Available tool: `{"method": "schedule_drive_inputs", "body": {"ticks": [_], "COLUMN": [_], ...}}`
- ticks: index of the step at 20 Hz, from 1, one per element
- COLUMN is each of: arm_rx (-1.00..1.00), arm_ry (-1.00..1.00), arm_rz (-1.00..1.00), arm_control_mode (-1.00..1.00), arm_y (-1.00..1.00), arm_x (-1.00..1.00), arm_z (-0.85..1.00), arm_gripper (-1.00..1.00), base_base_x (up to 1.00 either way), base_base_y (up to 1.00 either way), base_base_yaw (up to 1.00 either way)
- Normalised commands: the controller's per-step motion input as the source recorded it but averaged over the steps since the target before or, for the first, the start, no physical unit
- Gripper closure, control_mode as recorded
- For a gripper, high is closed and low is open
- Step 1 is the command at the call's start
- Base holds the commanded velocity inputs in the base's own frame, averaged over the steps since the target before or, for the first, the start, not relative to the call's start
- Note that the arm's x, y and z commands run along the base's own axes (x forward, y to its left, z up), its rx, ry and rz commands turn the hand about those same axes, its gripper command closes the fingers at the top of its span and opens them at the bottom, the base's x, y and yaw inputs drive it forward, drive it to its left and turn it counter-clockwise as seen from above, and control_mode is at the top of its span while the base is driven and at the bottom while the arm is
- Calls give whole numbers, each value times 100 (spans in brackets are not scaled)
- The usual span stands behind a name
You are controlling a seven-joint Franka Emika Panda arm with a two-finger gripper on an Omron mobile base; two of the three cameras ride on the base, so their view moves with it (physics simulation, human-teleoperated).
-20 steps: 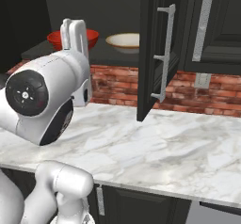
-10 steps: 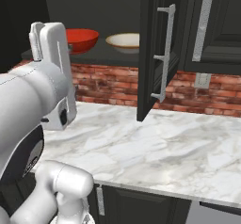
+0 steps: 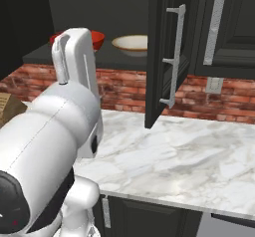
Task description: Open the cabinet. Pick the bowls from the counter and place them in the cabinet. Then close the cabinet.
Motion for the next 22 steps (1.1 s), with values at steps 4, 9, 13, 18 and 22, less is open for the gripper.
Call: {"method": "schedule_drive_inputs", "body": {"ticks": [4,9,13,18,22], "arm_rx": [1,0,0,0,0], "arm_ry": [-6,-11,-10,-5,-7], "arm_rz": [0,0,0,1,5], "arm_control_mode": [-100,-100,-100,-100,-100], "arm_y": [-45,-44,-50,-39,-36], "arm_x": [0,0,0,7,16], "arm_z": [0,-1,-3,-17,-24], "arm_gripper": [-100,-100,-100,-100,-100], "base_base_x": [0,0,0,0,0], "base_base_y": [0,0,0,0,0], "base_base_yaw": [0,0,0,0,0]}}
